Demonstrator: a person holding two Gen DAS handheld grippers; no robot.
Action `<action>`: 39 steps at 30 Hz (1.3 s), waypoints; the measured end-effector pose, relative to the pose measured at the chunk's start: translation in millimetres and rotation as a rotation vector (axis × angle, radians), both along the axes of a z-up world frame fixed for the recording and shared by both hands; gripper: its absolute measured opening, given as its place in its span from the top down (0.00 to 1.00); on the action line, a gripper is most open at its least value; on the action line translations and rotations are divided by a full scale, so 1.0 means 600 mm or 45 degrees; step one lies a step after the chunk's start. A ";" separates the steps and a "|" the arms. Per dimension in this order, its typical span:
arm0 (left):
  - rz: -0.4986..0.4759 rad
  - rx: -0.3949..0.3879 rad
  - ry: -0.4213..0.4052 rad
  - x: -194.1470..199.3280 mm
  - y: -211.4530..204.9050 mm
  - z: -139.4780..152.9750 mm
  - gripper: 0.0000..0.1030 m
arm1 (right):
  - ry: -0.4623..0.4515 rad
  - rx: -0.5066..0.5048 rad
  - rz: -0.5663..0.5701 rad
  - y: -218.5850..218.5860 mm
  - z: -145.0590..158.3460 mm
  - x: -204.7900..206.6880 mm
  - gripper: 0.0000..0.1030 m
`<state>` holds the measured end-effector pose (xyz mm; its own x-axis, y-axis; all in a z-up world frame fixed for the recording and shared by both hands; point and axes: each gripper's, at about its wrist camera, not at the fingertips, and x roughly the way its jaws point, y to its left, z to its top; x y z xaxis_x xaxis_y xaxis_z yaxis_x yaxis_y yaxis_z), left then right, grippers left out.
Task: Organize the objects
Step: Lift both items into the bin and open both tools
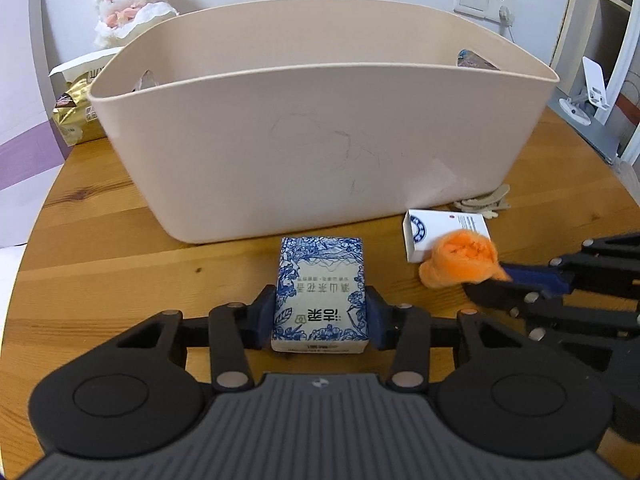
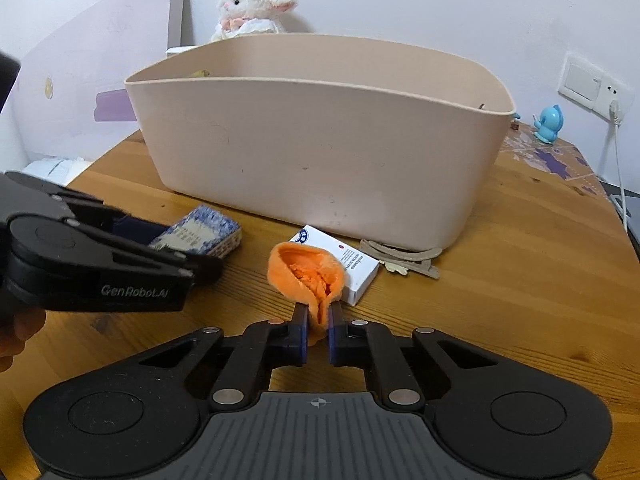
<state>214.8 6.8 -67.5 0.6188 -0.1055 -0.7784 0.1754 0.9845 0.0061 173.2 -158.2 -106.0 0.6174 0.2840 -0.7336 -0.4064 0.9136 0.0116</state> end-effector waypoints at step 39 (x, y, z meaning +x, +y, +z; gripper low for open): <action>0.133 0.145 -0.386 0.075 -0.003 0.178 0.54 | -0.341 0.096 -0.117 -0.040 0.199 0.112 0.91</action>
